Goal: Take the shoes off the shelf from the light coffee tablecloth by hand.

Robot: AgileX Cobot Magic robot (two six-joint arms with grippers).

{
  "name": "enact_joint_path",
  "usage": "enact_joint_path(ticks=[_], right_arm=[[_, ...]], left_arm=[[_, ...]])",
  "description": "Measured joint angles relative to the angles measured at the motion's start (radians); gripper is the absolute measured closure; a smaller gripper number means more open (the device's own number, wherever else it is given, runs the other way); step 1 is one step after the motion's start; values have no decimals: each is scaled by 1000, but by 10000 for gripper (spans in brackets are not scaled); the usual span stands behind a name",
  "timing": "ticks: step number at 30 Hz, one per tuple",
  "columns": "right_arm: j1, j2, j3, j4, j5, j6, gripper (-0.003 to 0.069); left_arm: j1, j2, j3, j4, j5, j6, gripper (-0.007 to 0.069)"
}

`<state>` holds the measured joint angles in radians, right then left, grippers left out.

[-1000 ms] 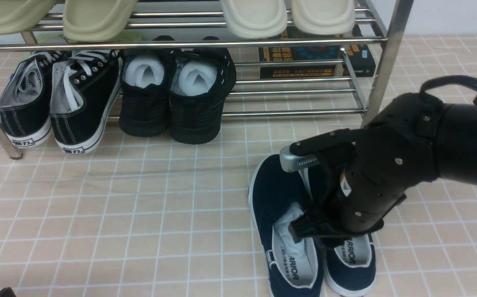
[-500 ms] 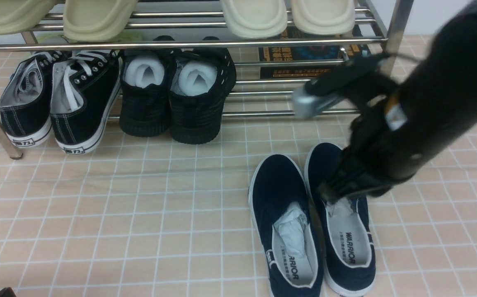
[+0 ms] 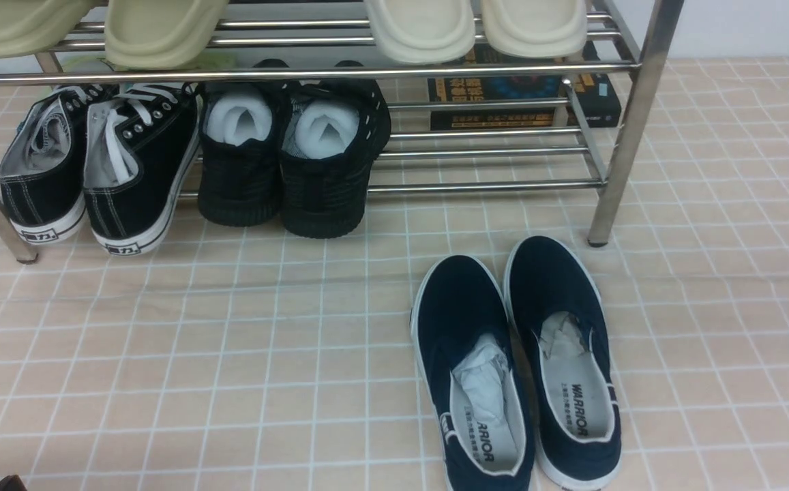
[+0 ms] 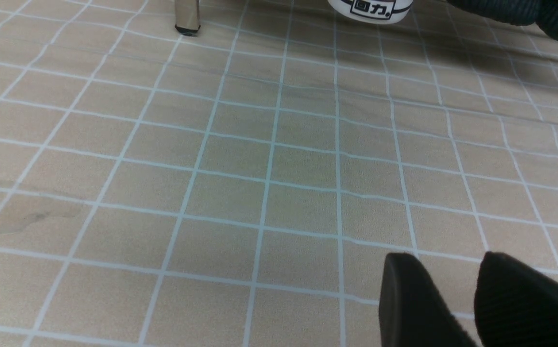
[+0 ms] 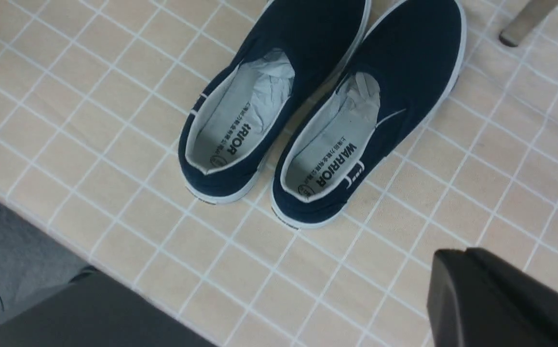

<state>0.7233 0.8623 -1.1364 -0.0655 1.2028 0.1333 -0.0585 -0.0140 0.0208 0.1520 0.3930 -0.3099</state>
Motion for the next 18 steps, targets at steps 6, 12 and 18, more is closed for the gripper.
enact_joint_path(ticks=[6,12,18], right_arm=[[0,-300,195,66,-180,0,675],[0,-466,474,91,-582,-1,675],[0,-472,605,98,-814,-1,675]], left_arm=[[0,0,0,0,0,0,386],[0,0,0,0,0,0,385],[0,0,0,0,0,0,384]])
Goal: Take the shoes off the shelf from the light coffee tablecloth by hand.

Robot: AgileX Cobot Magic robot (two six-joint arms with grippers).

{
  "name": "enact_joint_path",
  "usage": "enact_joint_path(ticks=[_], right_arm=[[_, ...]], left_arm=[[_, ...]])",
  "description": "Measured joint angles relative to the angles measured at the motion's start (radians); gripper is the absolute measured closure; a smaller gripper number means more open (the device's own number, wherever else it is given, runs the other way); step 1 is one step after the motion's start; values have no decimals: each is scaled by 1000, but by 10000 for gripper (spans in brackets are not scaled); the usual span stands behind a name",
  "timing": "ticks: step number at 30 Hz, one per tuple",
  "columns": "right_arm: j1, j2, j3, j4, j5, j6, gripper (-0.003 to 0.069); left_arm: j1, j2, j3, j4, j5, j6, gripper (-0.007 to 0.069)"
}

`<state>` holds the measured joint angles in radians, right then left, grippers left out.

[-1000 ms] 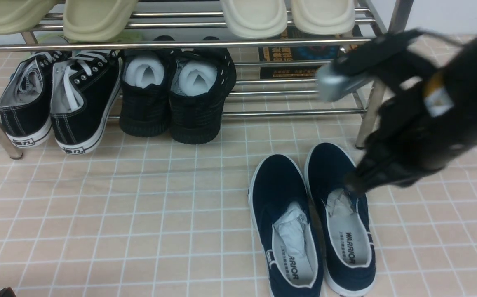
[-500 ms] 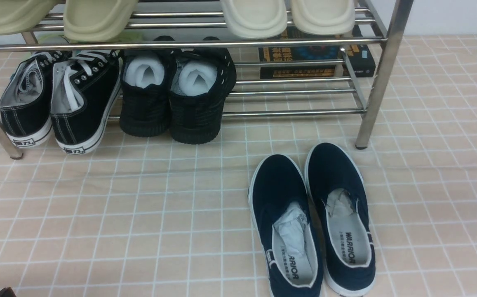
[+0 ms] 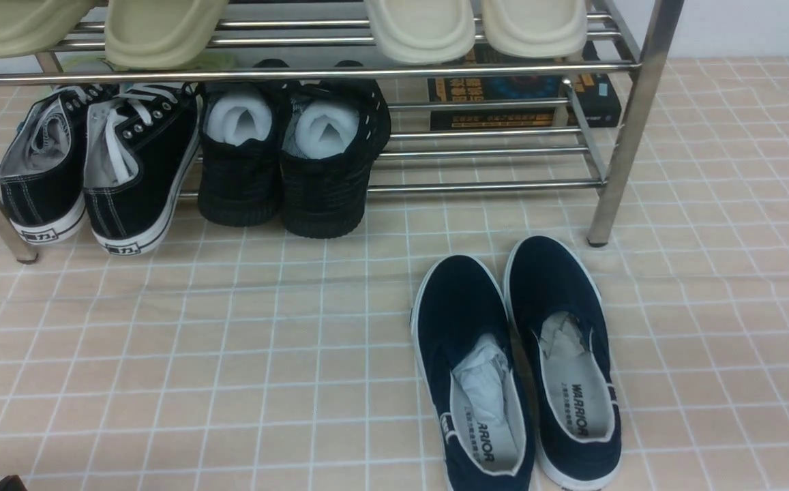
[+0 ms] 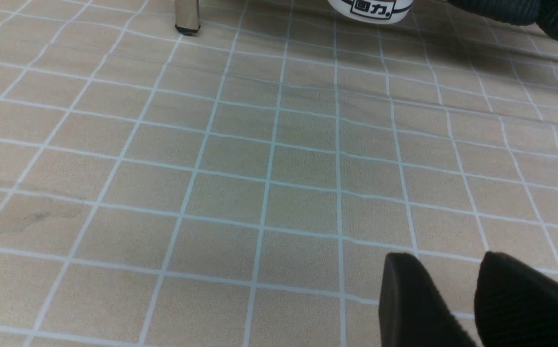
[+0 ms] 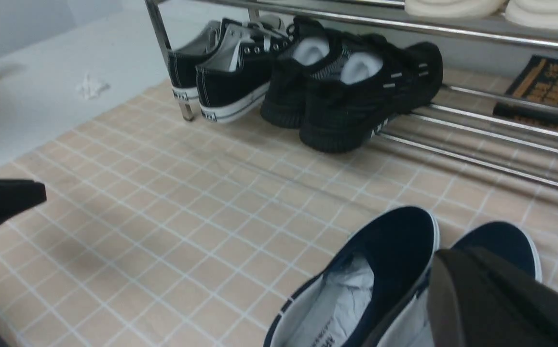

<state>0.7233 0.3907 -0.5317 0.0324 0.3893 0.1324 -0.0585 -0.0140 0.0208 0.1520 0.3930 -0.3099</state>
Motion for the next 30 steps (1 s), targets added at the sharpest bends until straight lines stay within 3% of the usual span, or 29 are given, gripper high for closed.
enact_joint_path(ticks=[5,30], right_arm=[[0,0,7,-19,-69,0,675],[0,0,7,-32,-77,0,660]], left_arm=[[0,0,0,0,0,0,384],[0,0,0,0,0,0,384]])
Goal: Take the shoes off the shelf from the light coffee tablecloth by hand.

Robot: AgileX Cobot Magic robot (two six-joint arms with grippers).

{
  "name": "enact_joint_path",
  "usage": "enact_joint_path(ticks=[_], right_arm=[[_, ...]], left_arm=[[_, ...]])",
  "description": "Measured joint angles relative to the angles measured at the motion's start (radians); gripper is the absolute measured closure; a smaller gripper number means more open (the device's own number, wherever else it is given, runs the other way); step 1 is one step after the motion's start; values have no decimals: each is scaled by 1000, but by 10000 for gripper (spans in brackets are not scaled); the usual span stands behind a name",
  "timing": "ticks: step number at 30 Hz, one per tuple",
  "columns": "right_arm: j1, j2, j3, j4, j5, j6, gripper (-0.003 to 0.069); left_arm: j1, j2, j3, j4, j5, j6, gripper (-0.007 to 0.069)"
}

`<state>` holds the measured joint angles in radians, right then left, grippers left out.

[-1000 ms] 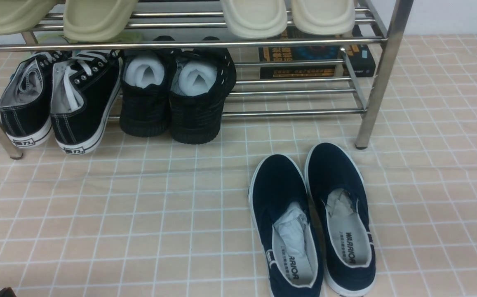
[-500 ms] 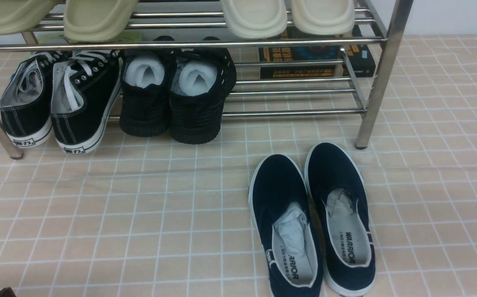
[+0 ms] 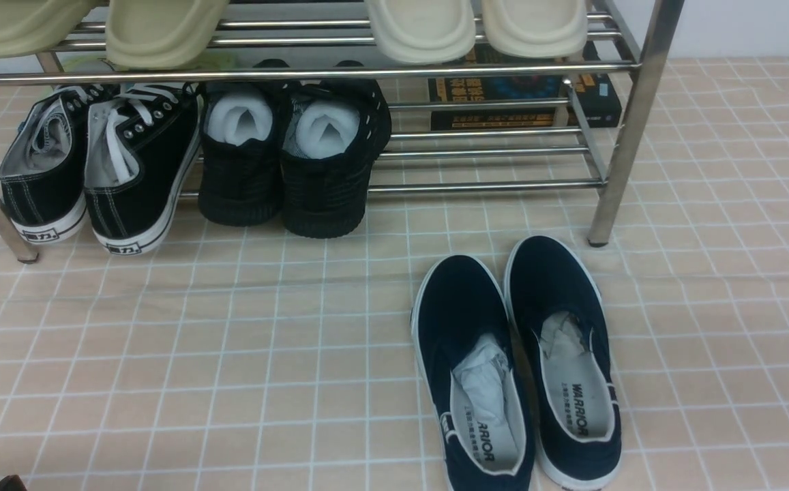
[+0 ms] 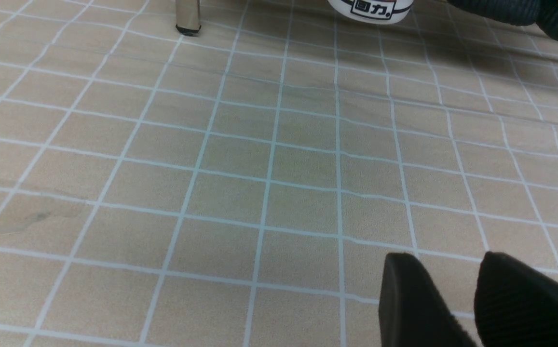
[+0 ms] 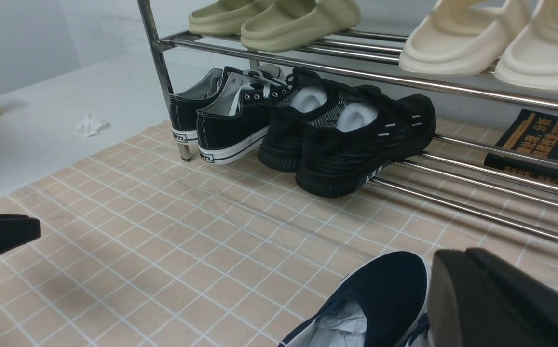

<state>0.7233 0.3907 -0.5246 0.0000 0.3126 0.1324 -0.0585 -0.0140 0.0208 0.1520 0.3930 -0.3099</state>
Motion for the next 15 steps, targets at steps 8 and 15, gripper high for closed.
enact_joint_path(ticks=[8,15], right_arm=[[-1,-1,19,0,-4,0,656],[-135,-45,145,-16,-4,0,648]], left_arm=[[0,0,0,0,0,0,384],[0,0,0,0,0,0,384]])
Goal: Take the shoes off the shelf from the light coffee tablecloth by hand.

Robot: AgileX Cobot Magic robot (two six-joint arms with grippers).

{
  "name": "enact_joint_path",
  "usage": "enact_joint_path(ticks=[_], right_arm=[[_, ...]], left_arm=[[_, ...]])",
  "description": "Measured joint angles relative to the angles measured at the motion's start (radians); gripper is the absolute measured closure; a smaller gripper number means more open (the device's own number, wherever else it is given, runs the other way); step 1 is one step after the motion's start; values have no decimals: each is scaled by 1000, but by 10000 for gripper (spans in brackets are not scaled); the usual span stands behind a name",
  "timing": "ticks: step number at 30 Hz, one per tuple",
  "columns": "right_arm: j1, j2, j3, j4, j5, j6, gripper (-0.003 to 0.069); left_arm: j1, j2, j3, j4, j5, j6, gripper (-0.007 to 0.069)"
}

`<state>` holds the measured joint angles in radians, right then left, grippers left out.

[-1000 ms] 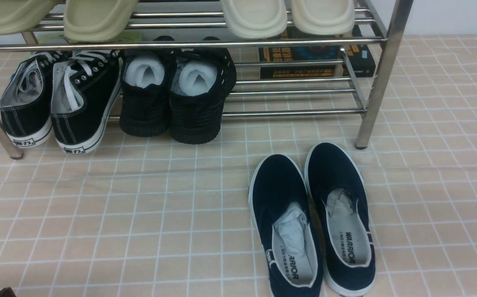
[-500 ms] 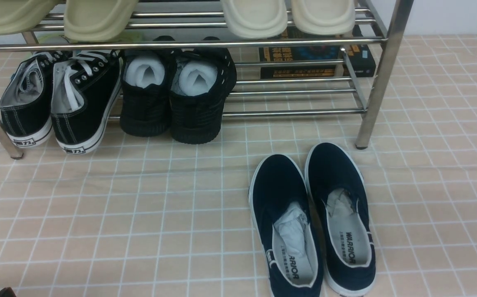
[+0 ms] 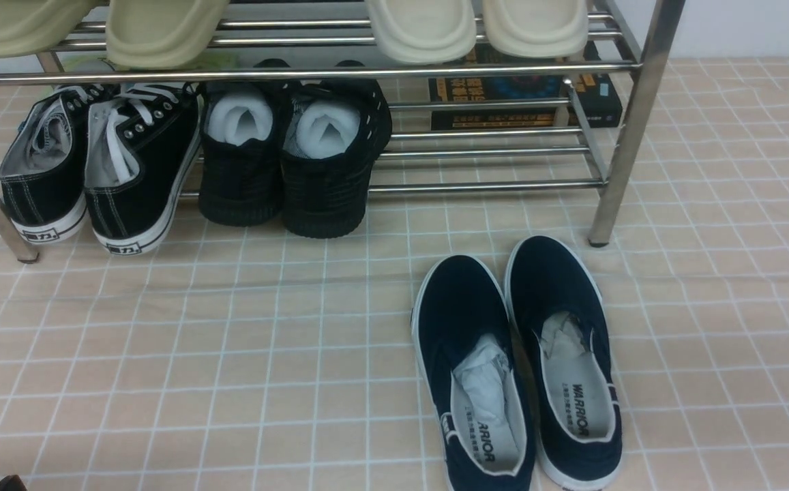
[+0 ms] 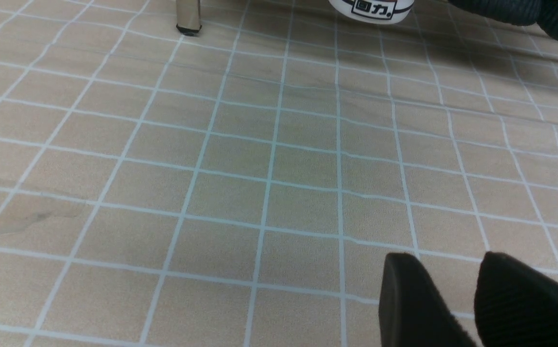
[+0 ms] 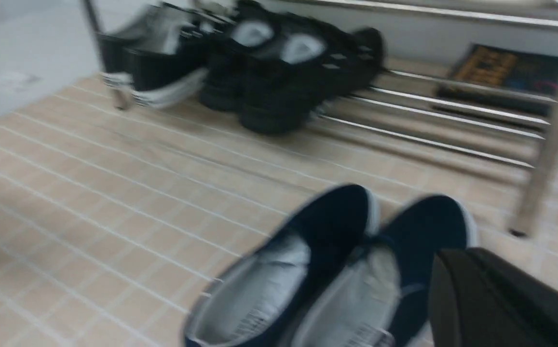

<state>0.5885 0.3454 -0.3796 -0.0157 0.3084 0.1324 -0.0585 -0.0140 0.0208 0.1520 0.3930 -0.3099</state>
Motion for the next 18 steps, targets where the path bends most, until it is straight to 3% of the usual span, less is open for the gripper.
enact_joint_path(ticks=[2,12,18], right_arm=[[-39,-20,20,-2,0,0,648],[-425,-251,242,-24,5,0,638],[-531,-309,319,-45,53,0,630]], left_arm=[[0,0,0,0,0,0,384],[0,0,0,0,0,0,384],[0,0,0,0,0,0,384]])
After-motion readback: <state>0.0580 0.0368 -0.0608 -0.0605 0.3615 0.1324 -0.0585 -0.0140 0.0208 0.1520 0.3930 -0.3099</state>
